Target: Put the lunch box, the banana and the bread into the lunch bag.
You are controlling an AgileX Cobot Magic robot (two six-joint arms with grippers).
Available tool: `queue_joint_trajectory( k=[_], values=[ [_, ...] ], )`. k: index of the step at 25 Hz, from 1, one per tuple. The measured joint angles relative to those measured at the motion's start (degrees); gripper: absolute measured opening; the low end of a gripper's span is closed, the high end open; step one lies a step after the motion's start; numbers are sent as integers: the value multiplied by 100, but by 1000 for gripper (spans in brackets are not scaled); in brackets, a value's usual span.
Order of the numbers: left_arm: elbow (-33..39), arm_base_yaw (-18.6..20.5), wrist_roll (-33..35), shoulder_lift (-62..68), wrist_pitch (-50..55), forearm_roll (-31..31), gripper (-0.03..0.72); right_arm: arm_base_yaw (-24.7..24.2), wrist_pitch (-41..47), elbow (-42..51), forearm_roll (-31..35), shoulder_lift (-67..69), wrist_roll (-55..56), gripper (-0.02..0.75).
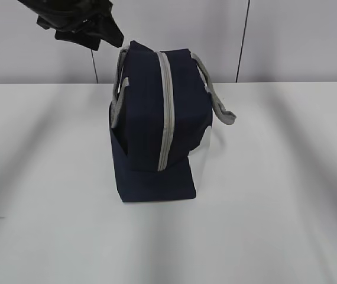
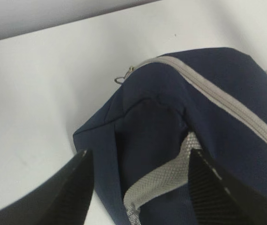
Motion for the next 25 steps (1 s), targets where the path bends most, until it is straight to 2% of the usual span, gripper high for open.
queue_joint_trajectory(
  k=[11, 14, 18, 22, 25],
  values=[
    [-11, 37, -348, -649, 1276, 225, 459, 0, -343, 1275, 0, -1607, 540, 486],
    [-11, 27, -715, -969, 1600, 647, 426, 0, -366, 1722, 0, -2056, 709, 477],
    [2, -58, -1138, -1396, 1696, 1288, 383, 0, -378, 2619, 0, -2627, 975, 412],
    [275, -155, -1256, -1948, 1732, 1320, 373, 0, -378, 3601, 0, -3047, 1043, 370],
    [818, -215, -1278, -2441, 1731, 1356, 373, 0, -378, 4241, 0, -3419, 984, 363]
  ],
)
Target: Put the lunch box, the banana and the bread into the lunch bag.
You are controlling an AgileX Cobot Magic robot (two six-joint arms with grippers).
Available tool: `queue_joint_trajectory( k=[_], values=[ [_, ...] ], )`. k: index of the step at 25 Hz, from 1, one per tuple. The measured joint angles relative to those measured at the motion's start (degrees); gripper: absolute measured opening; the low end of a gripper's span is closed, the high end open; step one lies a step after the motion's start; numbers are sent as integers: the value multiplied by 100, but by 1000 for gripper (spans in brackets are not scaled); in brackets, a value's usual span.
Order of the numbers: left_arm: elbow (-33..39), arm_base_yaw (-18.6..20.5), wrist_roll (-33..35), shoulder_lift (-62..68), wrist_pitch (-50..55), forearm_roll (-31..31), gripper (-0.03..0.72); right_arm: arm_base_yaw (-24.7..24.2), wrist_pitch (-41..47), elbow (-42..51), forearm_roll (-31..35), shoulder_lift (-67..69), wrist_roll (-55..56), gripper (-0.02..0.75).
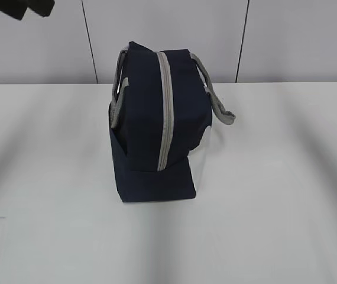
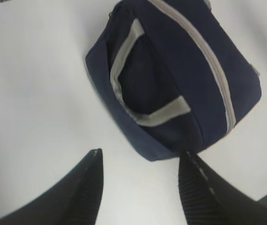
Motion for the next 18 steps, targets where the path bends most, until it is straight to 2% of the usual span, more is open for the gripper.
queue_joint_trajectory(
  k=[11, 18],
  values=[
    [2749, 0, -26, -2313, 10, 223, 372, 0, 103, 2297, 0, -1319, -283, 363],
    [3960, 0, -39, -3833, 21, 223, 371, 0, 1744, 3317, 0, -1307, -333, 363]
  ],
)
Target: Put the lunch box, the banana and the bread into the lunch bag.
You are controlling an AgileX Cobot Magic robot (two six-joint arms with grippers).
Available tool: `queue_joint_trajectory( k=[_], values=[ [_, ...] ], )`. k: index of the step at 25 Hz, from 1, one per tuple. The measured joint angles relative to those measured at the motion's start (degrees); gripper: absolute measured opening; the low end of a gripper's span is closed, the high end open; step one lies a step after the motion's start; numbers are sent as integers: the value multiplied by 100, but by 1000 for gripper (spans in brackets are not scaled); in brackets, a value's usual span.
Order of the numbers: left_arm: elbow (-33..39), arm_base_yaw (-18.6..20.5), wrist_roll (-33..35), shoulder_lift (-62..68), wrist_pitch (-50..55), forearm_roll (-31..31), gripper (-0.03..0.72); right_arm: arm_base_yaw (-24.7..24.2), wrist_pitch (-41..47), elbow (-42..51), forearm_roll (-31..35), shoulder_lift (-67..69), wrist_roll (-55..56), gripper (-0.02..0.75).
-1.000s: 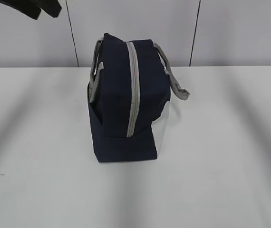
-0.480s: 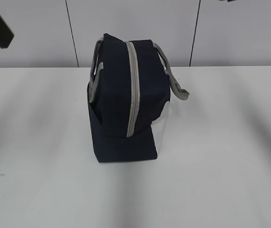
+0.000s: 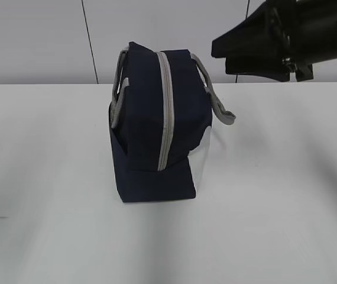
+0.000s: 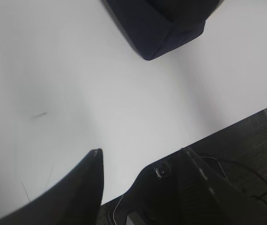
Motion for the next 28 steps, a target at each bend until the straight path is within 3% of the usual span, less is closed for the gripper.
queue_joint_trajectory(
  k=[7, 18, 28],
  values=[
    [927, 0, -13, -1106, 0, 315, 361, 0, 1167, 41, 0, 495, -1189, 342],
    [2782, 0, -148, -2899, -261, 985, 328, 0, 1303, 466, 0, 86, -1586, 336],
    [3147, 0, -161, -3596, -867, 1154, 323, 0, 1424, 578, 0, -440, -1633, 335]
  ],
)
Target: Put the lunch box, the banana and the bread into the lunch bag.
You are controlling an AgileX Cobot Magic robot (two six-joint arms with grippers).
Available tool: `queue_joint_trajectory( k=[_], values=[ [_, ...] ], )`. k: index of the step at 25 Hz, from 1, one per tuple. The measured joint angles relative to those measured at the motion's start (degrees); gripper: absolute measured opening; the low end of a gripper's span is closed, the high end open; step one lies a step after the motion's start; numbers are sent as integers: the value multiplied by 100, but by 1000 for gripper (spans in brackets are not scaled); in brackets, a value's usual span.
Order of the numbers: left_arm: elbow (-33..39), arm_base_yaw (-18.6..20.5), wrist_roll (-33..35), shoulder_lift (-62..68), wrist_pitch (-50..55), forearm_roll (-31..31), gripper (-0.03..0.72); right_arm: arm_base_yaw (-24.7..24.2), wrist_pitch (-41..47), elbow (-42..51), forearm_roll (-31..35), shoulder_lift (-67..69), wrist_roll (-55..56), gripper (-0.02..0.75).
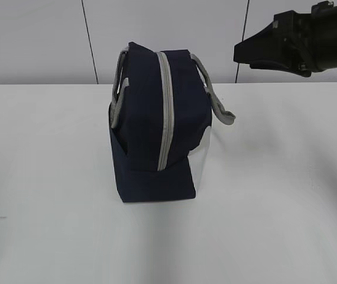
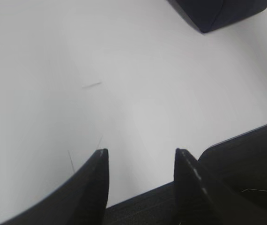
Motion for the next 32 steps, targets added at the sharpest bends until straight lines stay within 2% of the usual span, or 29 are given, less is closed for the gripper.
queue_joint_trajectory(
  k=[4, 10, 14, 19, 23, 25, 27, 29, 32],
  values=[
    [0, 0, 0, -4, -38, 9, 311, 0, 438, 0, 0, -26, 202, 335],
    [0, 0, -4, -4, -38, 9, 299, 0, 2010, 11, 0, 3, 281, 335],
    [0, 0, -13, -4, -38, 9, 280, 32, 2453, 145, 0, 187, 540, 335],
    [0, 0, -13, -4, -38, 9, 268, 400, 2955, 511, 22, 250, 628, 335],
    [0, 0, -13, -4, -38, 9, 251, 789, 3028, 819, 70, 250, 437, 335],
    [0, 0, -13, -4, -38, 12, 244, 957, 3028, 978, 517, 250, -360, 335],
    [0, 0, -13, -4, -38, 12, 242, 1169, 2993, 1139, 1348, 250, -1624, 335],
    [0, 0, -13, -4, -38, 12, 241, 1372, 3061, 1317, 2577, 195, -3246, 335],
    [0, 0, -13, -4, -42, 22, 238, 1732, 3865, 1411, 4547, 21, -5722, 335]
  ],
)
